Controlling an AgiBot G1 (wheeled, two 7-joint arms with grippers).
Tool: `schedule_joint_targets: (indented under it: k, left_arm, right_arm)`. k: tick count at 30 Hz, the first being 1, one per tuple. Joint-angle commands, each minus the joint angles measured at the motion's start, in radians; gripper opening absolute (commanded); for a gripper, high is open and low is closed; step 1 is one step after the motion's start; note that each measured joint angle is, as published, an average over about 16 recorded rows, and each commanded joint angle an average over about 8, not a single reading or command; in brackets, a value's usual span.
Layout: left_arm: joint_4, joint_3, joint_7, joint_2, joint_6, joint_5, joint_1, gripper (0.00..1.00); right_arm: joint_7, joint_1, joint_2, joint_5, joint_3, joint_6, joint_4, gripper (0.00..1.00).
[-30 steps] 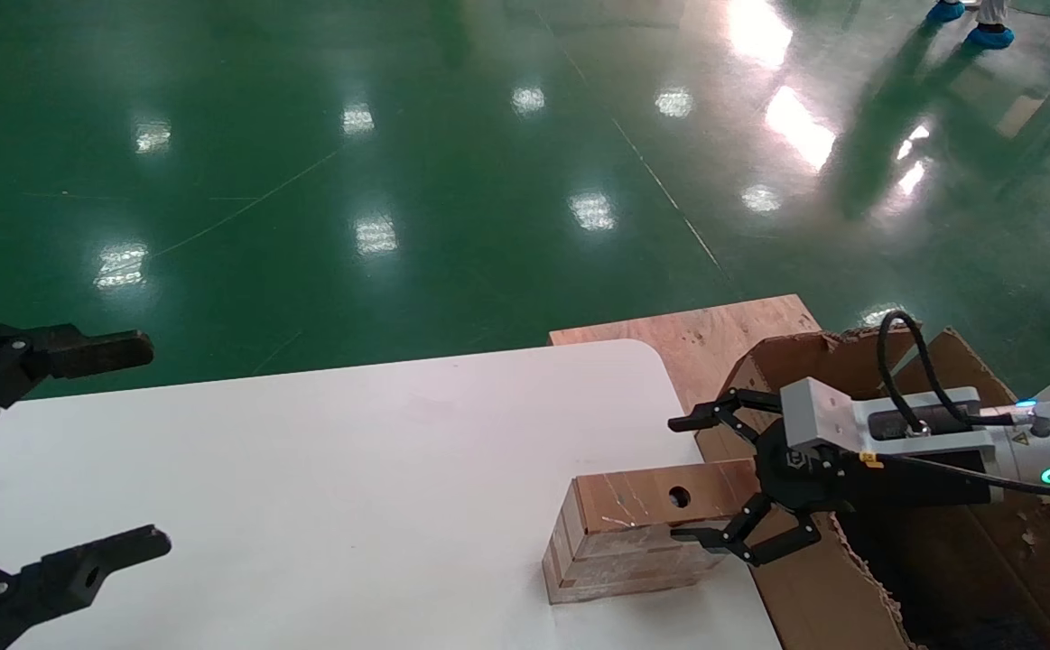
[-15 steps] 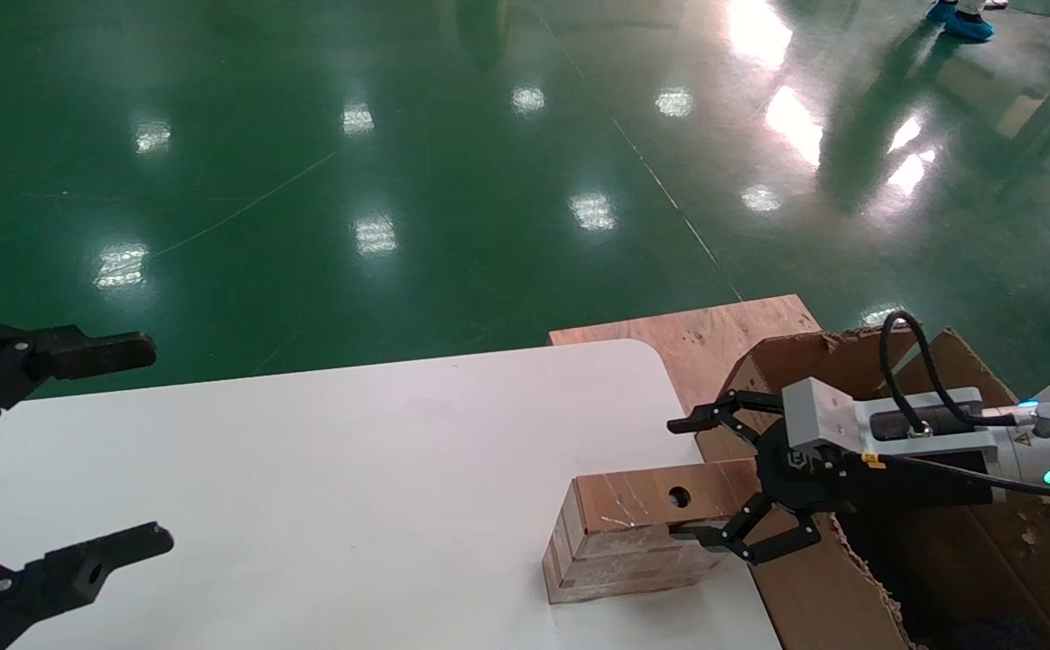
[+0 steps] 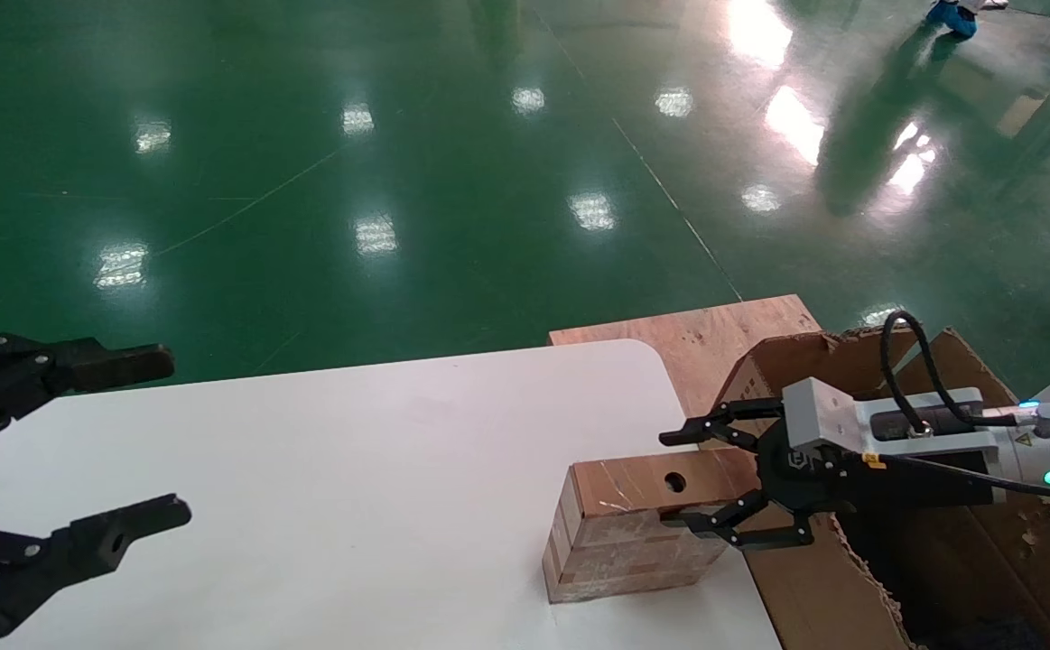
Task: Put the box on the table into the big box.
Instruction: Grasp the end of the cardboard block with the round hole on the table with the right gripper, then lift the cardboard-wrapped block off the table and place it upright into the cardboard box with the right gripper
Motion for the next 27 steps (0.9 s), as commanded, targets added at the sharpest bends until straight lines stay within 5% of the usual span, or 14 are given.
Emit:
schedule_joint_targets:
  k: [1,12,22,27]
  left_arm:
    - [0.000,0.000,0.000,0.000,0.000,0.000,0.000,0.00]
    - [0.000,0.000,0.000,0.000,0.000,0.000,0.000,0.00]
    - [0.000,0.000,0.000,0.000,0.000,0.000,0.000,0.00]
    - [0.000,0.000,0.000,0.000,0.000,0.000,0.000,0.00]
  right_arm:
    - [0.000,0.000,0.000,0.000,0.000,0.000,0.000,0.00]
    - [0.044,0.012,0.009,0.009,0.000,0.016,0.018,0.00]
    - [0.443,0.091,0.120,0.152,0.043,0.046,0.094,0.00]
    - [0.561,0.134,0.227,0.185,0.080,0.131,0.190,0.00]
